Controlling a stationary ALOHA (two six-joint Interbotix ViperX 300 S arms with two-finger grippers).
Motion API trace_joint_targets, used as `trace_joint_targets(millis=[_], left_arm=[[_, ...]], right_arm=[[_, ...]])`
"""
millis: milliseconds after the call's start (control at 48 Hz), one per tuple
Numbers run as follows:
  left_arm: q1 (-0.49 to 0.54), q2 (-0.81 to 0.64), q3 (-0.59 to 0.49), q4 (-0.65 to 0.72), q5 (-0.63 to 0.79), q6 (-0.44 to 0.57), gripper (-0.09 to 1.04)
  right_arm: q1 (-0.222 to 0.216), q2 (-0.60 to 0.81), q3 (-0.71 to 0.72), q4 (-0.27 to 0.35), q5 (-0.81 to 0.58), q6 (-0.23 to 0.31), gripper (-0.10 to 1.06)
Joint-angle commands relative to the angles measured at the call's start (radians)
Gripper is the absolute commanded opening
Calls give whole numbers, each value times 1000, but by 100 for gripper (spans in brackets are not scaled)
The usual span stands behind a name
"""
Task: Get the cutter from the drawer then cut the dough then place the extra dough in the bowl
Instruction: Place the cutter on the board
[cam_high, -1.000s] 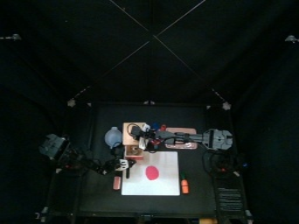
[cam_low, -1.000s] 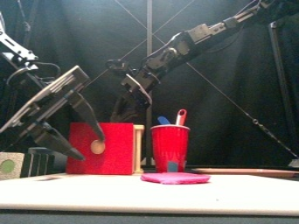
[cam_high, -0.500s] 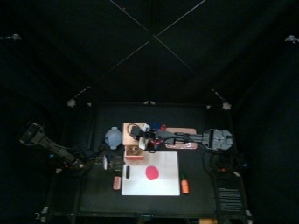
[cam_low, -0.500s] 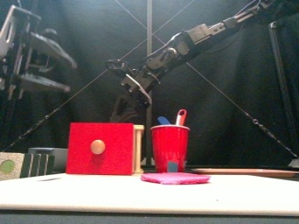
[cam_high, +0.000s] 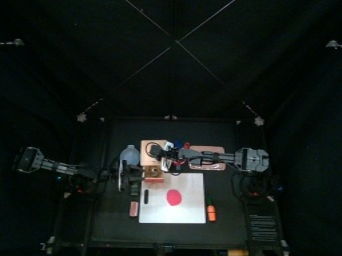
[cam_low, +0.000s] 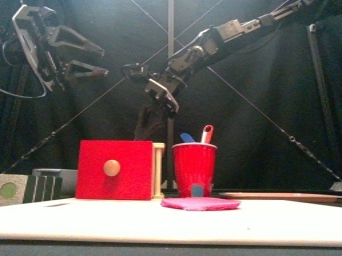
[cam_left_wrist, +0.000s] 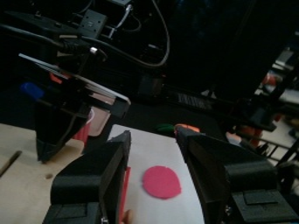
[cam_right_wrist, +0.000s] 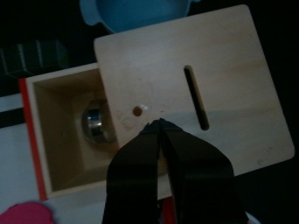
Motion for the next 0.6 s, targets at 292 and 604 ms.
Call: trace_joint_targets(millis=[292, 604], left_arm=[[176, -81, 37, 100, -8, 14, 82], [207, -189, 101, 210, -9, 11, 82]], right_arm=[[67, -41, 20, 37, -41, 2, 69], [69, 5, 11, 11, -49, 23, 74]])
